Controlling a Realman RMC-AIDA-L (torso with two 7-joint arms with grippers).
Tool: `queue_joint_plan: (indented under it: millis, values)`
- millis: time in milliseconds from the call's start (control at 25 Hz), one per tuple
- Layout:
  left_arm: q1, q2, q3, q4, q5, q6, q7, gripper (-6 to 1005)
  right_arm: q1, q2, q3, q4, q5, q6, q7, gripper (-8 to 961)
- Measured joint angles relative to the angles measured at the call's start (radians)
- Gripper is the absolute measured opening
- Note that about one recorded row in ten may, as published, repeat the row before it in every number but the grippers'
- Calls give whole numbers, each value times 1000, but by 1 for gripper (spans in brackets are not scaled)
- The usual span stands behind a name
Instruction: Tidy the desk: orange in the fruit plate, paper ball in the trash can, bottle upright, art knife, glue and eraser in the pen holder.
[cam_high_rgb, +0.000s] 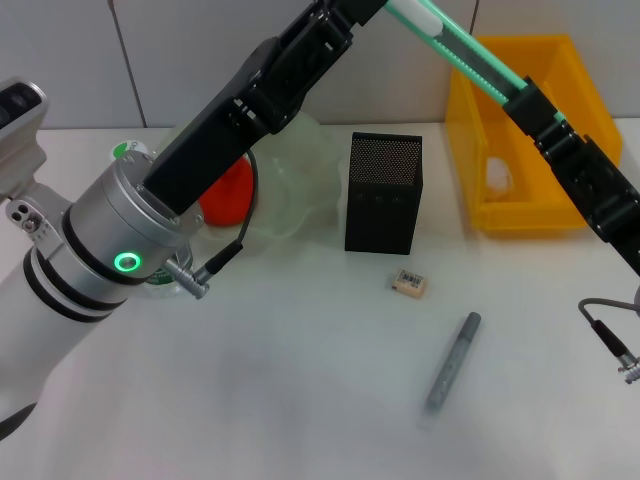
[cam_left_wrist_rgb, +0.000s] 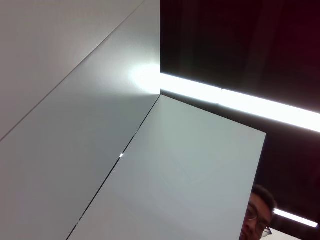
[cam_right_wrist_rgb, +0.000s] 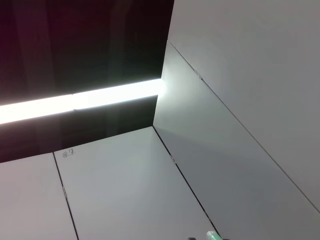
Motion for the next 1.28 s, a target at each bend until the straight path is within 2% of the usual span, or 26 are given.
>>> queue_joint_plan:
  millis: [240, 280, 400, 440, 480, 680, 760, 1280]
  values:
    - [-1, 0, -50, -4, 59, 5, -1, 363, 1, 0, -8, 0, -1, 0, 0, 100]
    - [-1, 0, -141, -14, 149, 3, 6, 362, 1, 0, -10, 0, -1, 0, 0, 100]
    - [4, 0, -219, -17, 229, -3, 9, 360, 1, 0, -12, 0, -3, 0, 0, 100]
    - [4, 0, -219, -17, 229, -3, 9, 359, 1, 0, -12, 0, -3, 0, 0, 100]
    - [8, 0, -279, -17, 297, -9, 15, 358, 1, 0, -12, 0, -4, 0, 0, 100]
    - [11, 0, -308, -17, 326, -13, 21, 355, 1, 0, -12, 0, -9, -1, 0, 99]
    - [11, 0, -309, -17, 327, -13, 21, 253, 1, 0, -12, 1, -9, -1, 0, 99]
    - [12, 0, -316, -19, 331, -14, 13, 205, 1, 0, -12, 0, -10, -1, 0, 98]
